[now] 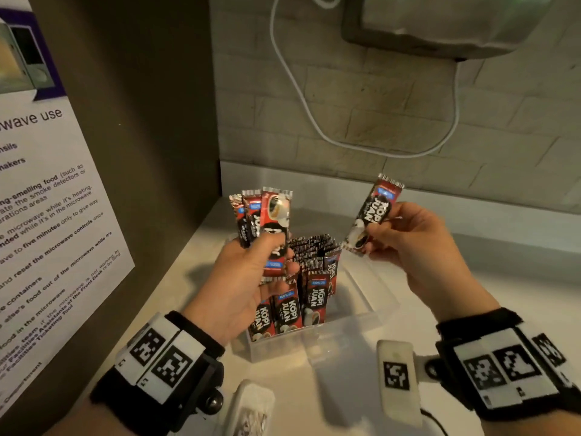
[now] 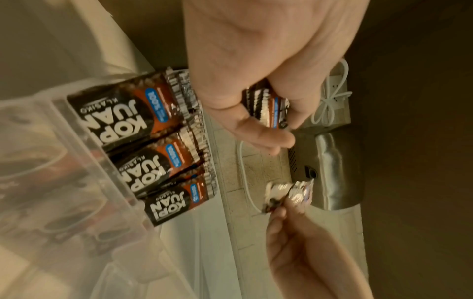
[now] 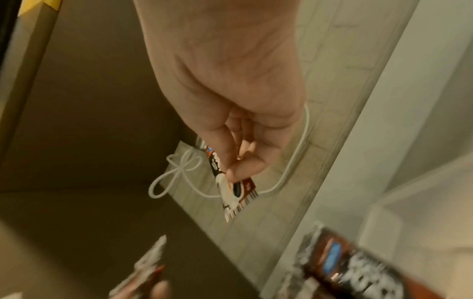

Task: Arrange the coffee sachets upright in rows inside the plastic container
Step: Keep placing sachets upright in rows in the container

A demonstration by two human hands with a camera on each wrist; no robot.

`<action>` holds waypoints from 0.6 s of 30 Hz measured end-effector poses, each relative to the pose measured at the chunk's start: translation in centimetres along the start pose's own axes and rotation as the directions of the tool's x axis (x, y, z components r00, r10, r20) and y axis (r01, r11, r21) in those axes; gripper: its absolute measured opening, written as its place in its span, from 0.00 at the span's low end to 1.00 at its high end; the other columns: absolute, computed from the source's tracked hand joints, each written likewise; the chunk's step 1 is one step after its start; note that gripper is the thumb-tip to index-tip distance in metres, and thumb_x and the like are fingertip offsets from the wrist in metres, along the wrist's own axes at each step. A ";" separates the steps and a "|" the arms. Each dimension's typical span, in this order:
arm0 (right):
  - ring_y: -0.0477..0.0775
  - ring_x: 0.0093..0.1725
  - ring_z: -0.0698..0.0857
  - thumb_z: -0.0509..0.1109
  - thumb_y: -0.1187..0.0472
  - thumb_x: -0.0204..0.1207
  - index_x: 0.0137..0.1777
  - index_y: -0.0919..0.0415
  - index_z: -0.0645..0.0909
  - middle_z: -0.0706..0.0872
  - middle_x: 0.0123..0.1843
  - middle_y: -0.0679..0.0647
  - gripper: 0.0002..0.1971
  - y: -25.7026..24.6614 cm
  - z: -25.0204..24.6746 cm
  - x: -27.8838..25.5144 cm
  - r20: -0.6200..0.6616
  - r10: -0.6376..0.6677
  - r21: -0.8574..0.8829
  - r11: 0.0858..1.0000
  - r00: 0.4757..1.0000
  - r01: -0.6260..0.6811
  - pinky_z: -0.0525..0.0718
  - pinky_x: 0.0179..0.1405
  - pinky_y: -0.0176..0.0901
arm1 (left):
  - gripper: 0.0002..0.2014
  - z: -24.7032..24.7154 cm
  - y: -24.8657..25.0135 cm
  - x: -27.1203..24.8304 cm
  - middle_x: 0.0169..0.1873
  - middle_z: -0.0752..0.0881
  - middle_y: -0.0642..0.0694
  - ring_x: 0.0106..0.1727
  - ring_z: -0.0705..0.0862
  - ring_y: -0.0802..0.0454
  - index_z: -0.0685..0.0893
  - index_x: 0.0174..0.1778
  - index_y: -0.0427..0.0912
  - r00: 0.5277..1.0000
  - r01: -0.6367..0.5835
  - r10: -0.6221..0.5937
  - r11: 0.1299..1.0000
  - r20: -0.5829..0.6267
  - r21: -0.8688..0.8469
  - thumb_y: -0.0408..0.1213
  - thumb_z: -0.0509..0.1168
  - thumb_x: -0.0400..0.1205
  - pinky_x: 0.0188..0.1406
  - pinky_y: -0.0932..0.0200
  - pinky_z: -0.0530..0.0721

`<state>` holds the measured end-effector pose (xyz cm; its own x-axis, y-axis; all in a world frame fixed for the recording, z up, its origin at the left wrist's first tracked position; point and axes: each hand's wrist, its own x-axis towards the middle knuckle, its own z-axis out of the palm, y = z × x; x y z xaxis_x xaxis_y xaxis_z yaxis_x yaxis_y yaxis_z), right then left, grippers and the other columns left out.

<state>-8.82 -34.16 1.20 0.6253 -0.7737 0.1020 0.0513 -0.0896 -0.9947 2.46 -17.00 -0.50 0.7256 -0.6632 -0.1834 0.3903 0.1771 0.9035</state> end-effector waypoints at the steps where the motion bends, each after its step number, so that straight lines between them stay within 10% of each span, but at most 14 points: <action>1: 0.48 0.22 0.84 0.68 0.80 0.73 0.43 0.65 0.81 0.85 0.27 0.54 0.09 0.7 -0.6 0.5 -0.012 0.029 -0.083 0.996 1.000 -0.029 0.86 0.25 0.38 | 0.07 -0.2 0.2 0.1 0.30 0.87 0.48 0.27 0.86 0.58 0.84 0.51 0.40 1.000 -0.007 0.007 1.000 -0.021 -0.012 0.38 0.67 0.81 0.17 0.67 0.78; 7: 0.53 0.30 0.88 0.71 0.79 0.71 0.53 0.73 0.84 0.89 0.40 0.65 0.11 4.8 -0.4 1.9 0.055 0.339 -0.491 0.828 0.939 -0.270 0.87 0.27 0.36 | 0.01 -0.2 0.6 -0.1 0.29 0.87 0.47 0.25 0.86 0.57 0.81 0.45 0.44 0.999 -0.024 0.023 0.999 -0.048 -0.026 0.37 0.66 0.82 0.16 0.67 0.77; 18: 0.57 0.35 0.89 0.75 0.77 0.69 0.39 0.67 0.77 0.88 0.40 0.65 0.09 7.2 1.3 2.4 0.086 0.395 -0.532 0.795 0.915 -0.293 0.89 0.31 0.40 | 0.04 -0.3 0.5 -0.3 0.26 0.88 0.49 0.26 0.87 0.57 0.82 0.49 0.43 0.999 -0.011 0.010 1.000 -0.047 -0.018 0.37 0.67 0.81 0.15 0.67 0.78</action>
<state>-5.92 -35.85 -5.77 0.6593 -0.6889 -0.3011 -0.5565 -0.1779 -0.8116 2.60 -16.47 -0.10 0.7552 -0.6267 -0.1920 0.3922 0.1973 0.8985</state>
